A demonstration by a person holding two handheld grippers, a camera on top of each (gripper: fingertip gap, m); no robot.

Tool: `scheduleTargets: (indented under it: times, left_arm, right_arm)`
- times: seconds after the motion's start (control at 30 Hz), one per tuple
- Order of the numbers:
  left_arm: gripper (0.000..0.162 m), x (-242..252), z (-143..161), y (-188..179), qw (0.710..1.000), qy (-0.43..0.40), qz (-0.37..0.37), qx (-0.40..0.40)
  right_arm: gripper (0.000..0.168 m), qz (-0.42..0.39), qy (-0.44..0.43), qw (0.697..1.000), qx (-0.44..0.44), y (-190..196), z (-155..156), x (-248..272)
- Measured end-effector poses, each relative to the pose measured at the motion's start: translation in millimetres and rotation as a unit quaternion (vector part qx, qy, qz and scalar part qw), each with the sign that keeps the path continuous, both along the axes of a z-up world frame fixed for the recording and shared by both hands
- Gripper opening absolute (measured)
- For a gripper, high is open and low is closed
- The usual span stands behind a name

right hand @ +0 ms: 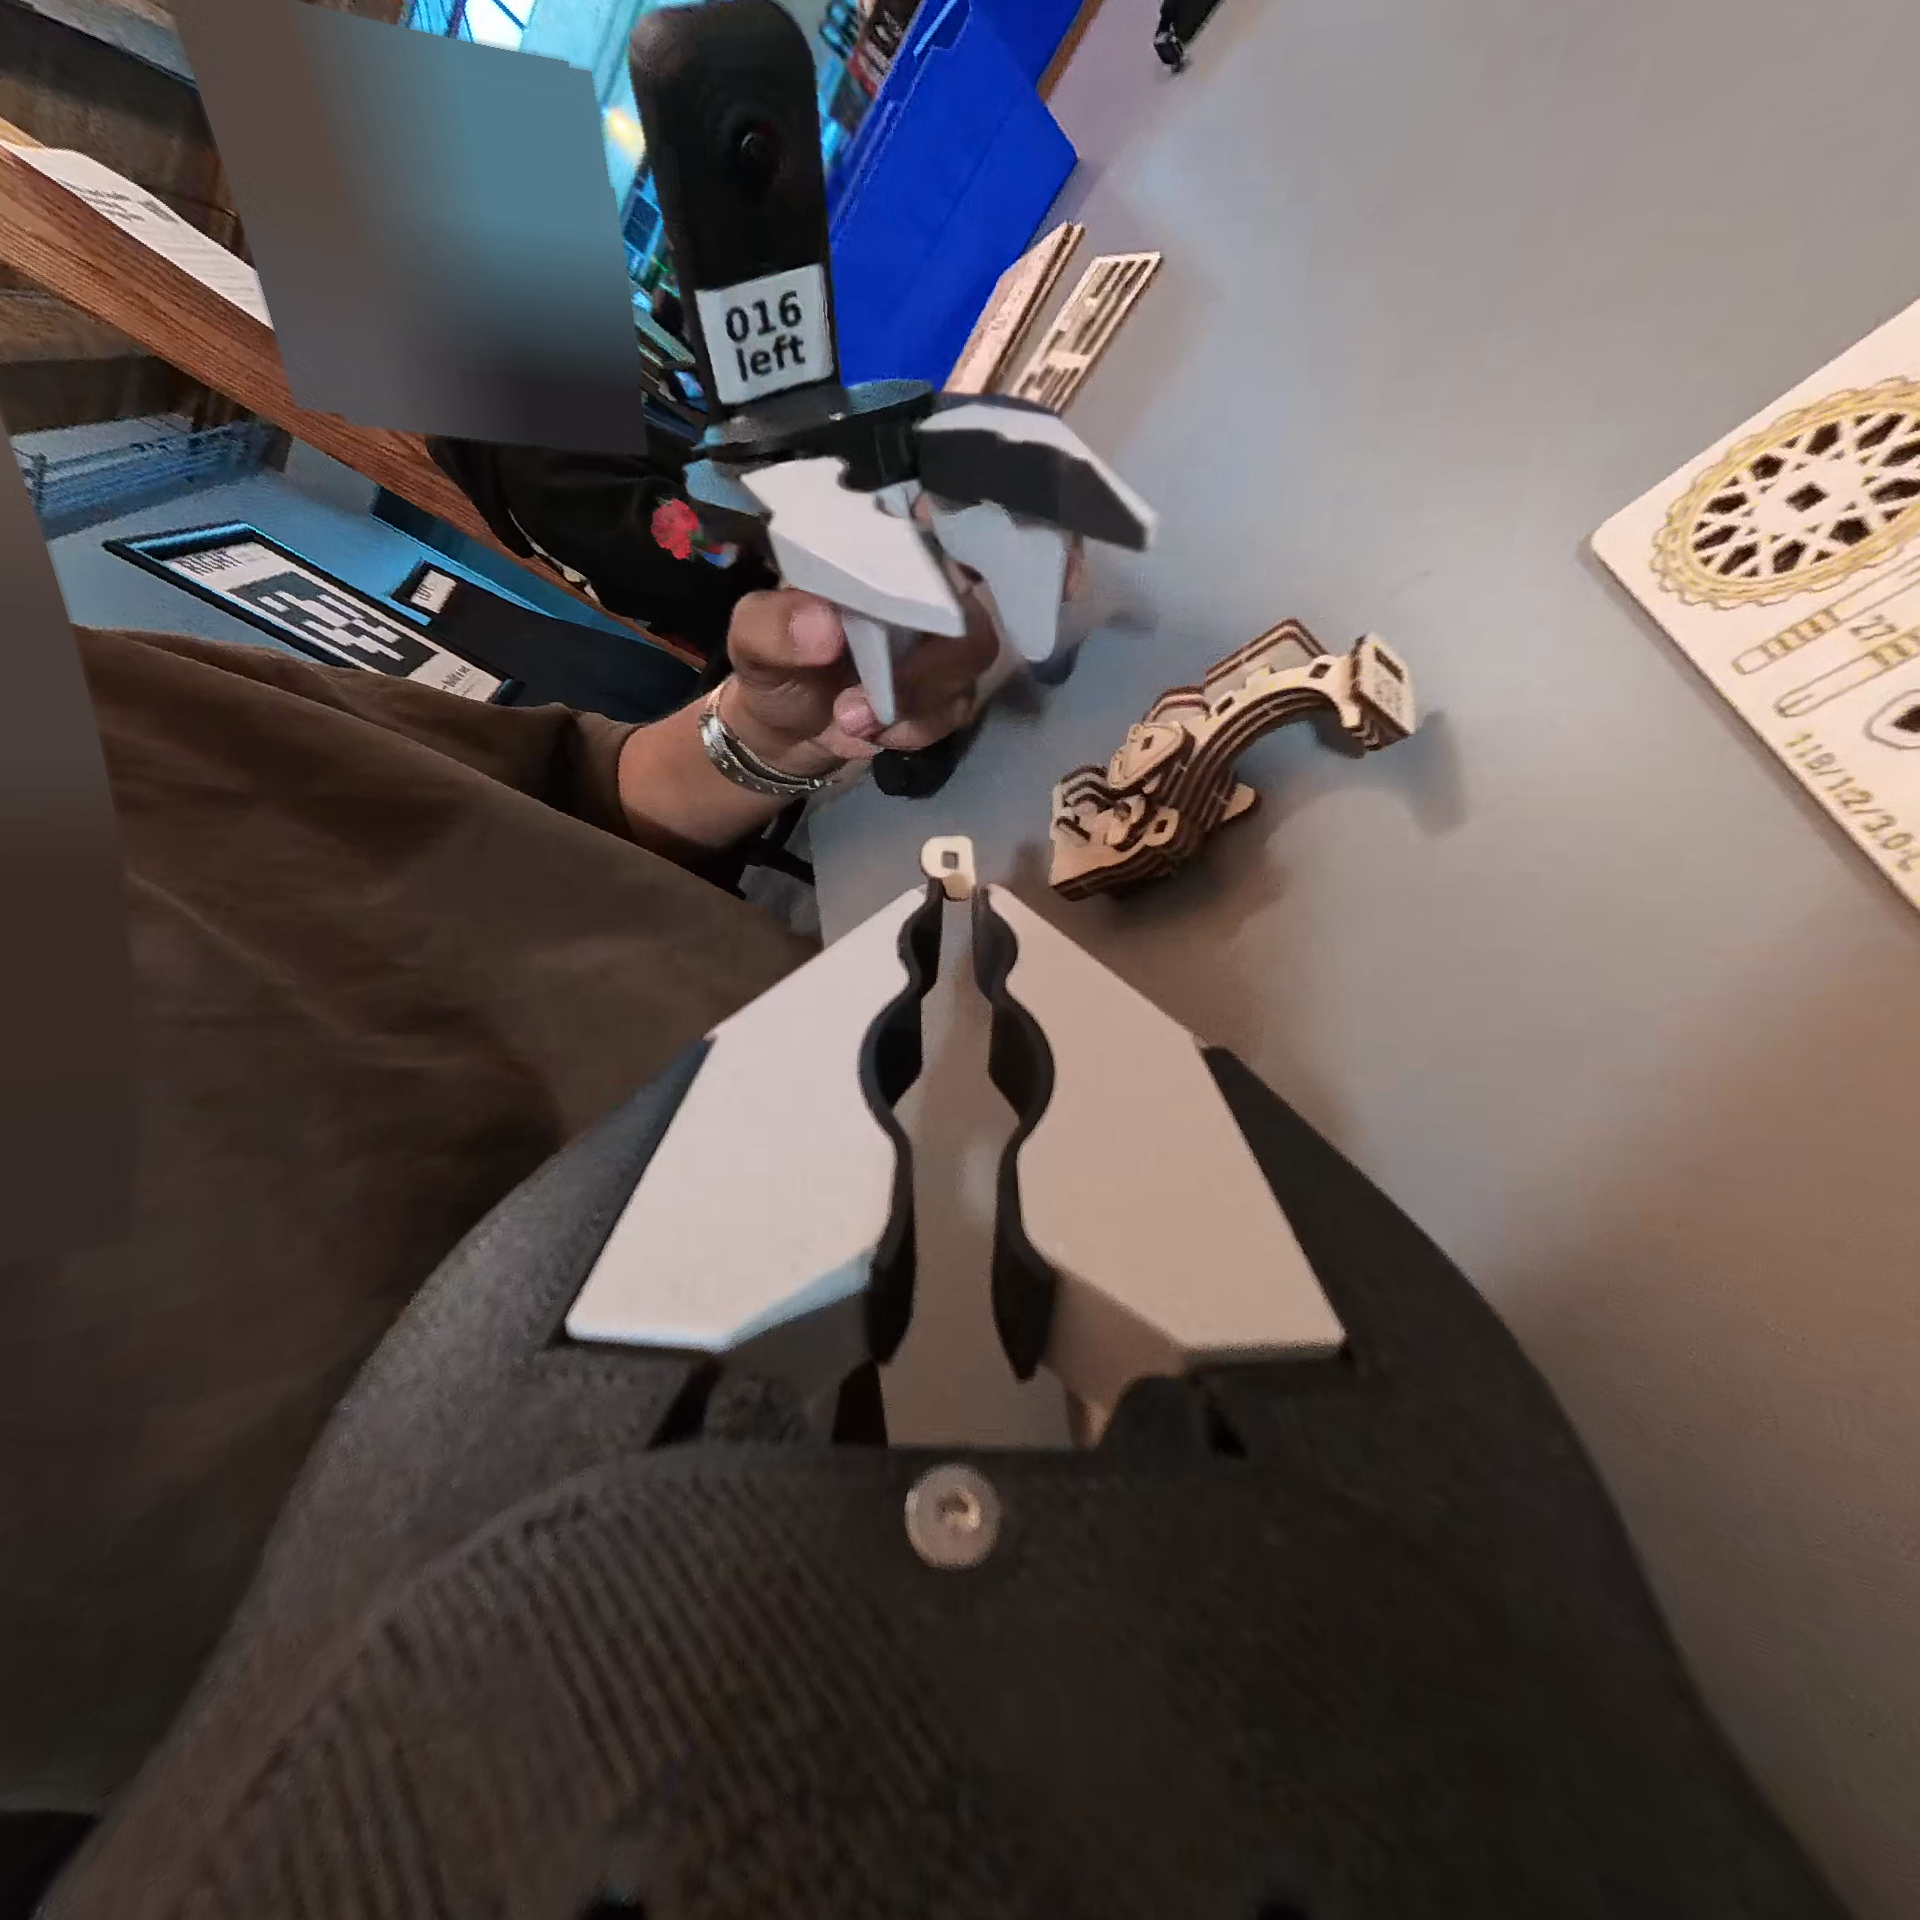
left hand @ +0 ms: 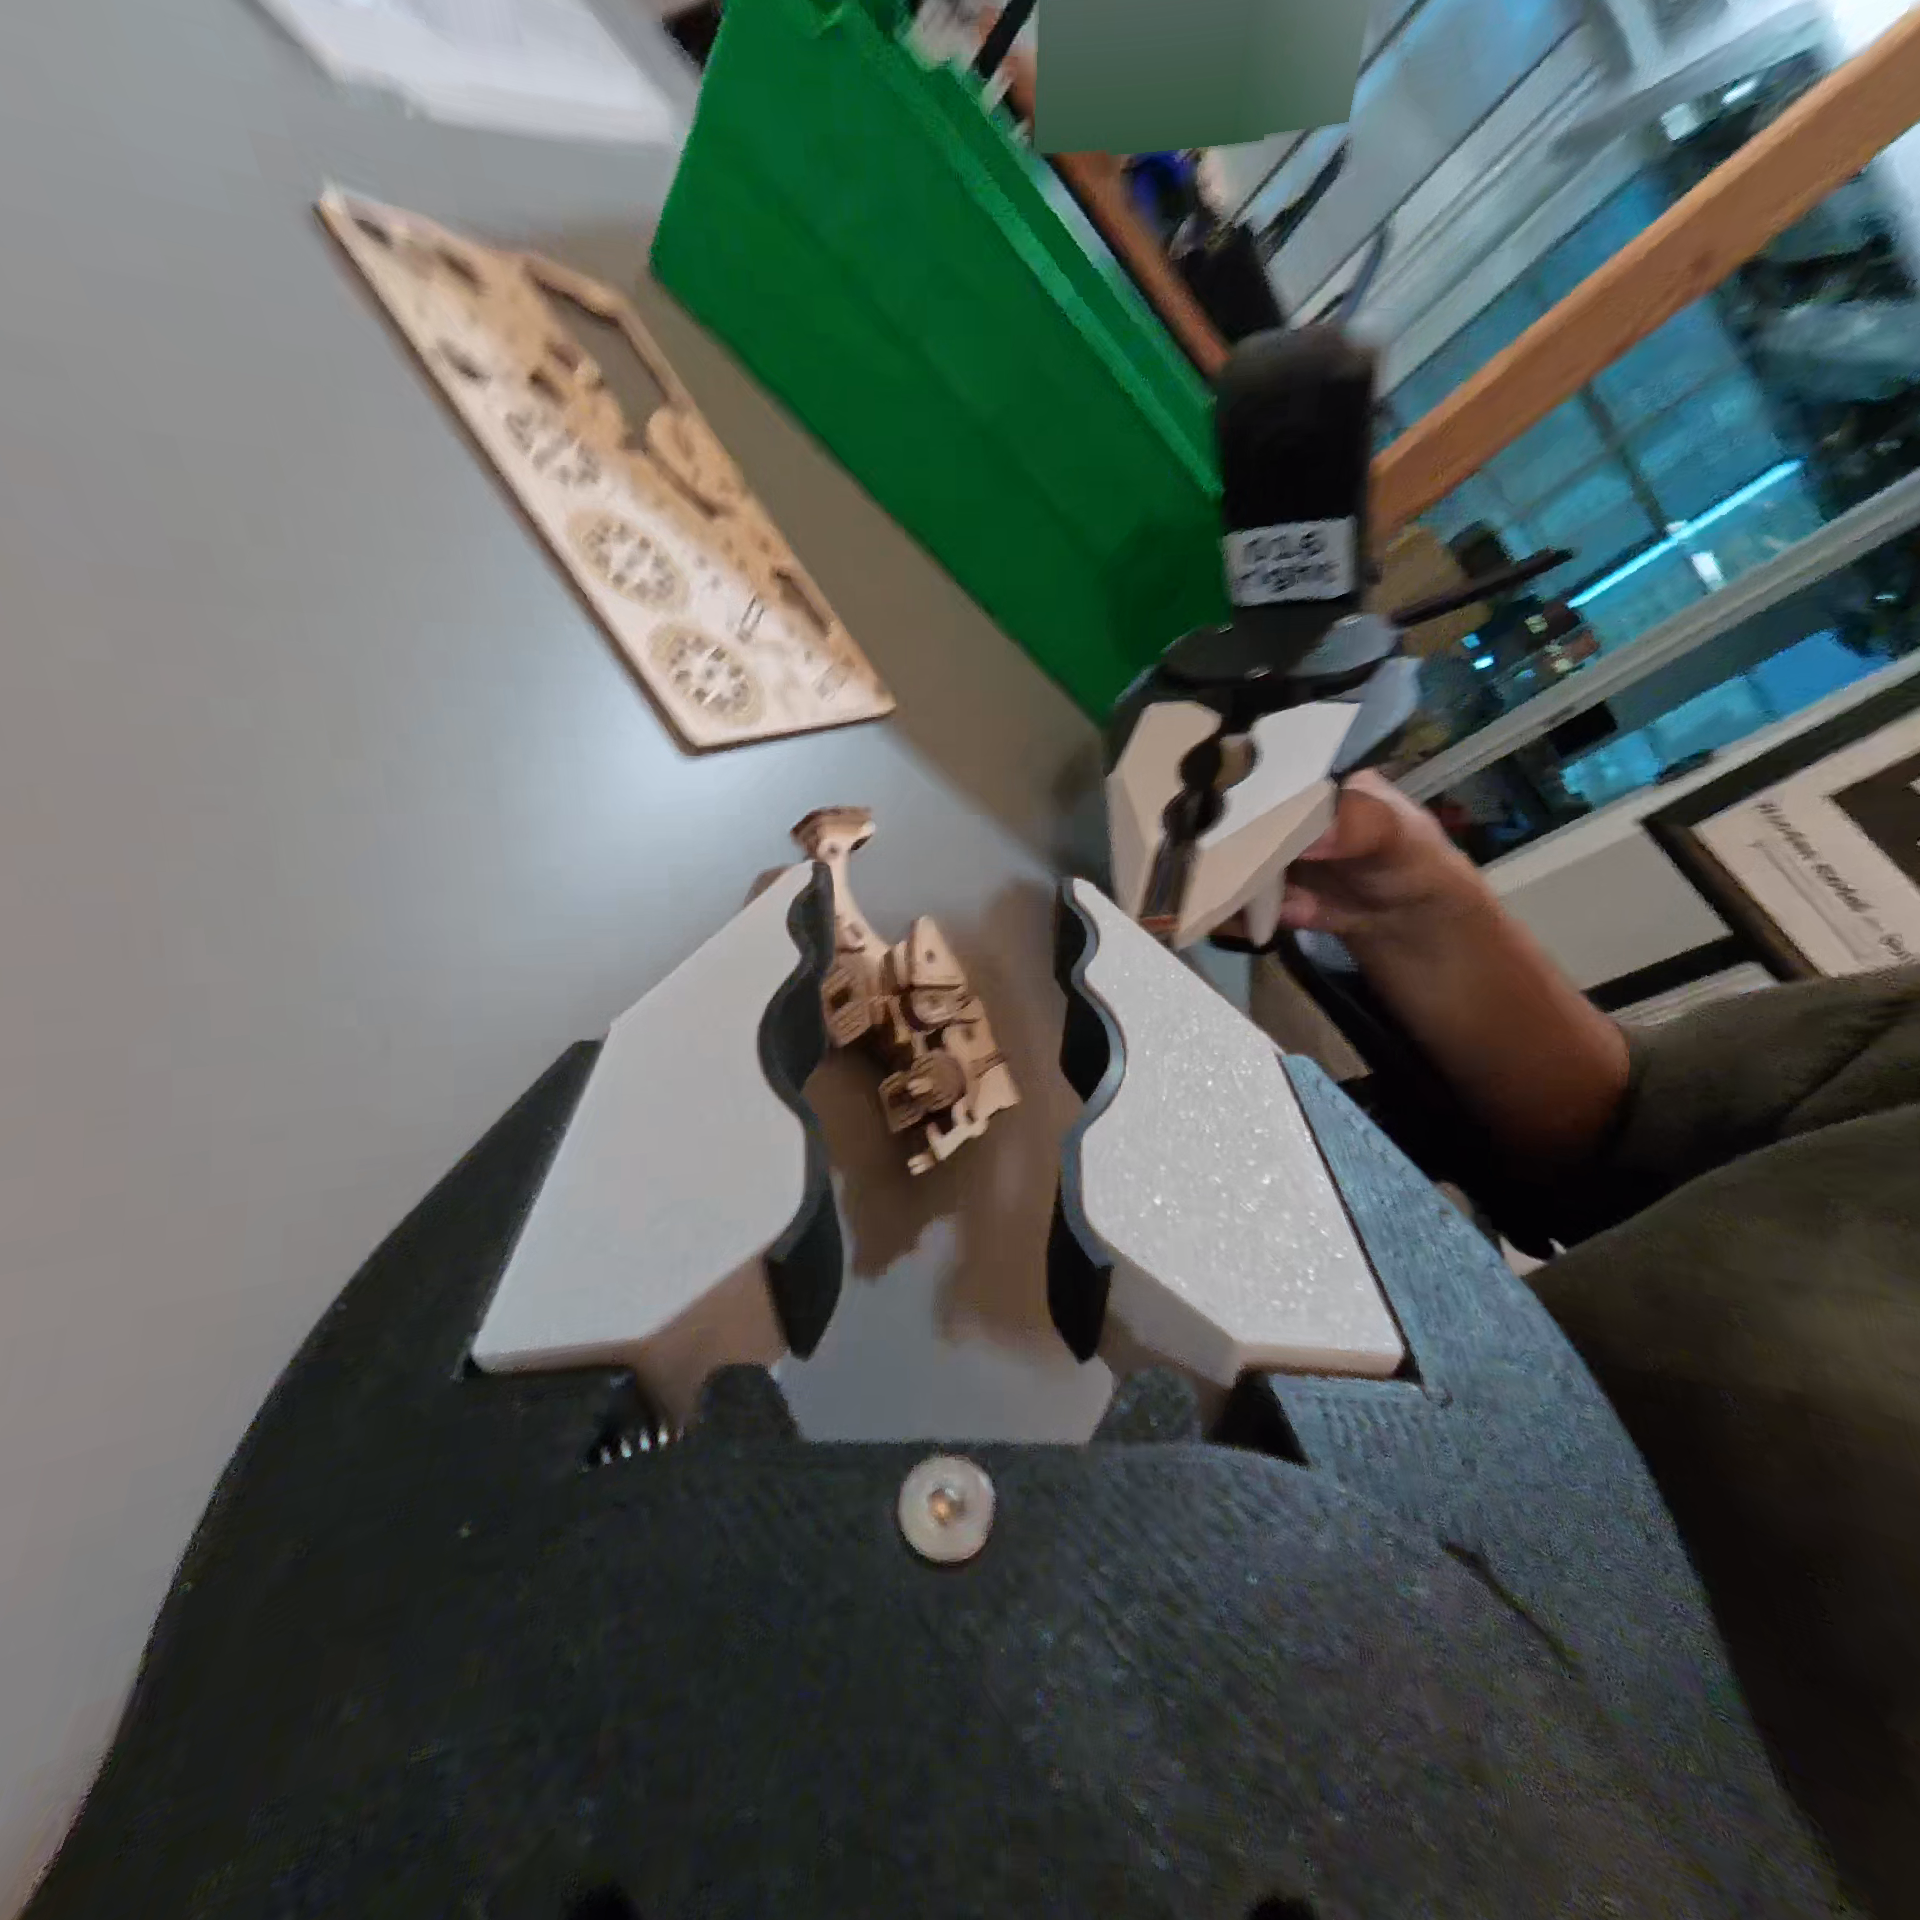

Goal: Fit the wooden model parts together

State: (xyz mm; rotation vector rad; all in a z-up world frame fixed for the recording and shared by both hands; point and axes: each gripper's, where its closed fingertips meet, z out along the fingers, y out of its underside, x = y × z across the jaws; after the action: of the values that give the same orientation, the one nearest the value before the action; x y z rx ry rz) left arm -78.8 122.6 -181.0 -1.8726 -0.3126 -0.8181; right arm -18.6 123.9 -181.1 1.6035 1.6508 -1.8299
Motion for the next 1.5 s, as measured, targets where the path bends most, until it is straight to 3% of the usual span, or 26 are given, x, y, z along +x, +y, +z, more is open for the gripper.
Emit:
scheduleTargets:
  times: [0.1, 0.3, 0.43, 0.53, 0.57, 0.63, 0.7, 0.77, 0.87, 0.97, 1.1, 1.23, 1.5]
  left_arm:
    - [0.029, 20.6, 22.0, -6.0, 0.996, -0.022, -0.063, 0.059]
    - [0.030, 64.7, 14.3, -13.7, 0.985, 0.027, -0.162, 0.052]
    - [0.027, 77.8, 12.9, -18.6, 0.978, 0.062, -0.190, 0.059]
    - [0.004, 81.3, 13.0, -20.0, 0.976, 0.077, -0.195, 0.063]
    - [0.003, 80.9, 14.4, -20.4, 0.975, 0.081, -0.195, 0.068]
    - [0.002, 79.0, 18.4, -20.2, 0.976, 0.067, -0.193, 0.072]
    - [0.001, 73.5, 20.5, -17.9, 0.981, 0.033, -0.180, 0.066]
    - [0.001, 65.9, 22.7, -14.8, 0.985, -0.014, -0.163, 0.061]
    - [0.001, 54.4, 27.3, -11.1, 0.983, -0.109, -0.139, 0.053]
    - [0.000, 46.8, 28.0, -9.2, 0.972, -0.195, -0.127, 0.042]
    - [0.000, 48.8, 27.9, -8.7, 0.962, -0.235, -0.133, 0.033]
    - [0.001, 54.8, 30.1, -10.1, 0.957, -0.249, -0.147, 0.032]
    - [0.001, 56.5, 30.3, -11.4, 0.951, -0.264, -0.157, 0.028]
  right_arm:
    - [0.004, 0.005, 0.003, 1.000, -0.031, -3.6, 6.1, 0.1]
    - [0.004, 0.051, -0.023, 0.995, -0.078, -22.8, 6.7, 8.2]
    - [0.004, 0.063, -0.025, 0.993, -0.101, -28.3, 10.9, 9.9]
    - [0.005, 0.067, -0.023, 0.990, -0.118, -28.1, 14.3, 10.6]
    - [0.004, 0.066, -0.018, 0.990, -0.125, -27.3, 16.8, 10.3]
    - [0.000, 0.057, -0.002, 0.989, -0.134, -23.7, 22.5, 7.9]
    - [0.008, 0.043, 0.029, 0.990, -0.130, -17.7, 30.1, 3.9]
    - [0.020, 0.009, 0.068, 0.994, -0.091, -7.9, 37.0, -4.1]
    - [0.027, -0.041, 0.165, 0.982, 0.079, 4.6, 42.0, -11.7]
    - [0.029, -0.075, 0.271, 0.912, 0.297, 9.5, 44.4, -15.9]
    - [0.027, -0.070, 0.362, 0.808, 0.460, -3.7, 40.4, -18.7]
    - [0.019, -0.030, 0.364, 0.775, 0.516, -12.7, 24.6, -18.4]
    - [0.007, -0.022, 0.376, 0.781, 0.498, -19.4, 28.7, -14.8]
